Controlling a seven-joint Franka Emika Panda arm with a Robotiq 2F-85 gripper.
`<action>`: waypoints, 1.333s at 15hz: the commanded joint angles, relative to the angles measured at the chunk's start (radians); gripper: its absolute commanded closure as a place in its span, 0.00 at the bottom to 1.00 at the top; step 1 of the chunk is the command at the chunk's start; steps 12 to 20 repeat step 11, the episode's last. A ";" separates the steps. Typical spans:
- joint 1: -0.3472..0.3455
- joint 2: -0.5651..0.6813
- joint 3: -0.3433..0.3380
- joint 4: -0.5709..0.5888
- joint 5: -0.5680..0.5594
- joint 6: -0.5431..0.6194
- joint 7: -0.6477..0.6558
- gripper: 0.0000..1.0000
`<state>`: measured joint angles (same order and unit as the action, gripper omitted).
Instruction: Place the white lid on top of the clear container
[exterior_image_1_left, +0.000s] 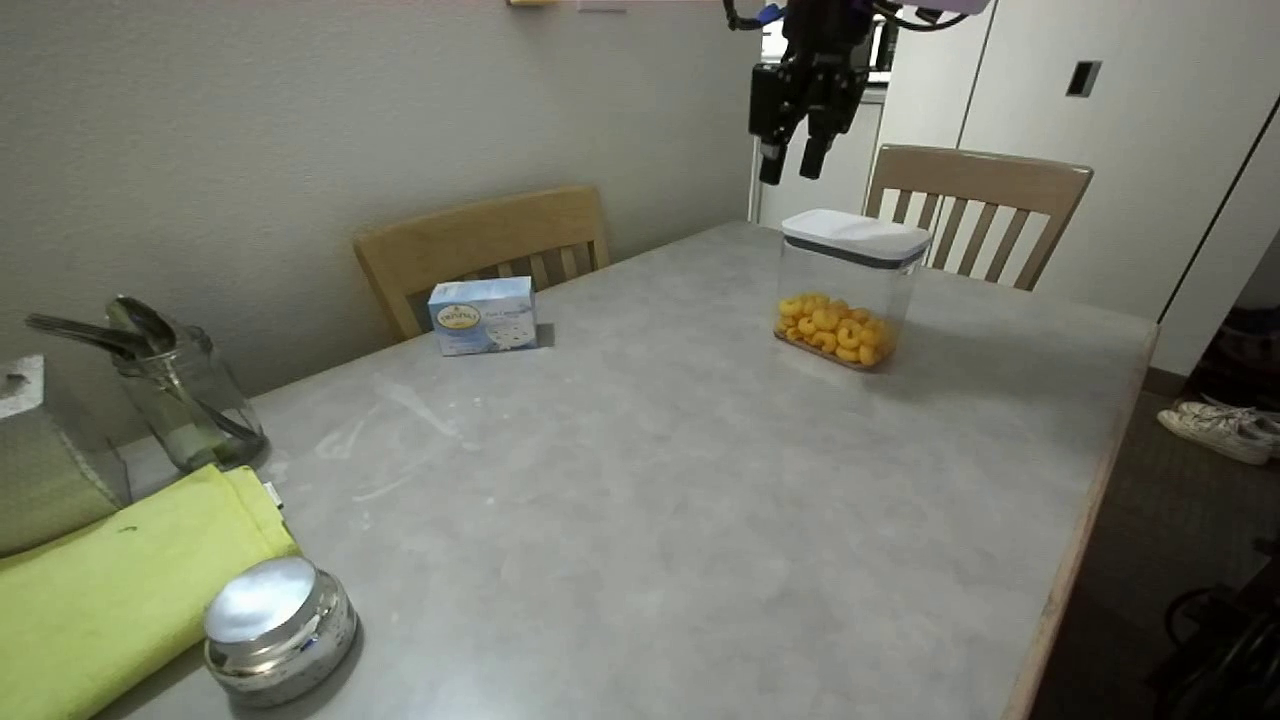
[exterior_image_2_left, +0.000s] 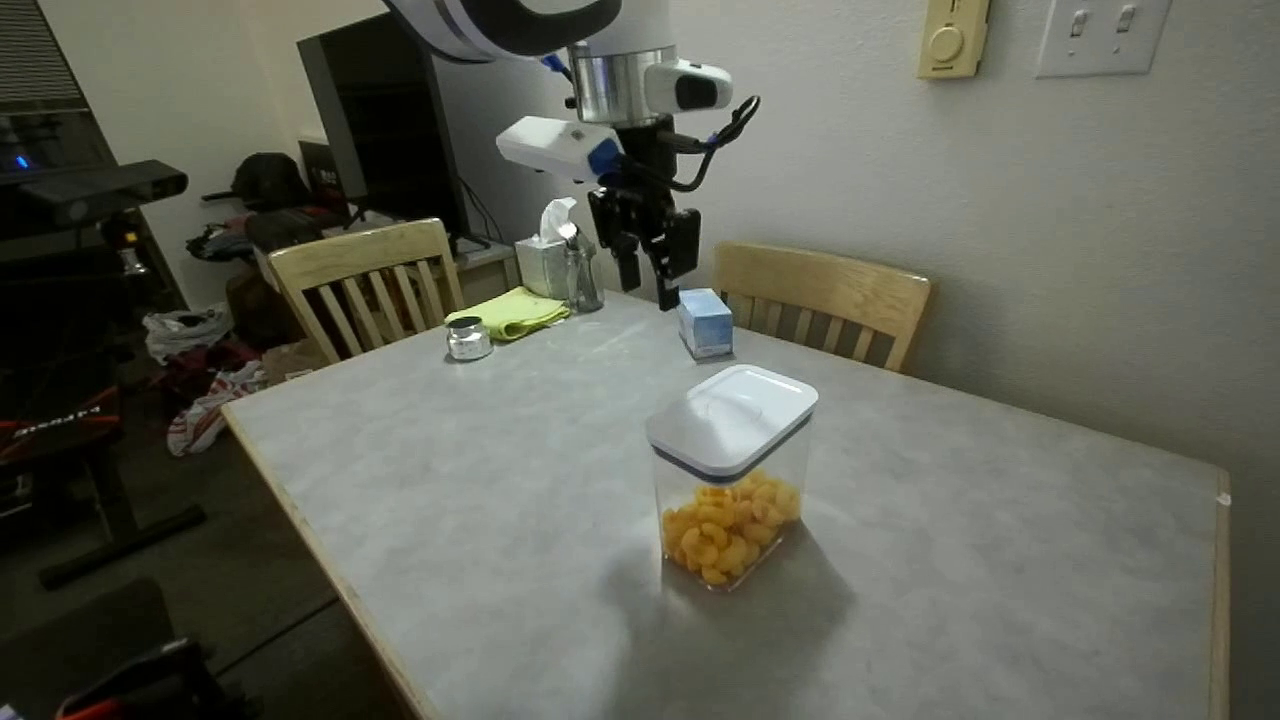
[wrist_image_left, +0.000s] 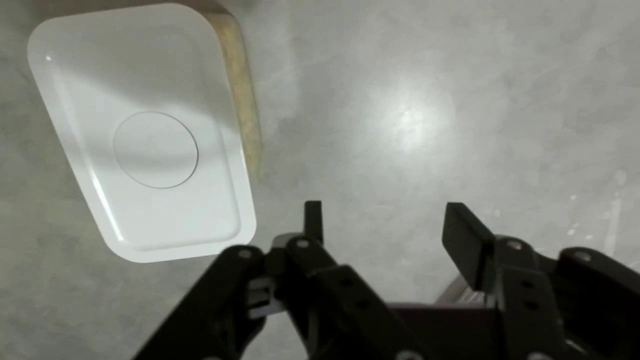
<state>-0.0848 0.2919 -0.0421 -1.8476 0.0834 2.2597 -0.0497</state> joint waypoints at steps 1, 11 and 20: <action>-0.010 -0.008 0.018 0.017 0.041 -0.059 -0.059 0.05; 0.003 0.000 0.024 0.023 0.056 -0.054 -0.029 0.00; 0.003 0.000 0.024 0.023 0.056 -0.054 -0.029 0.00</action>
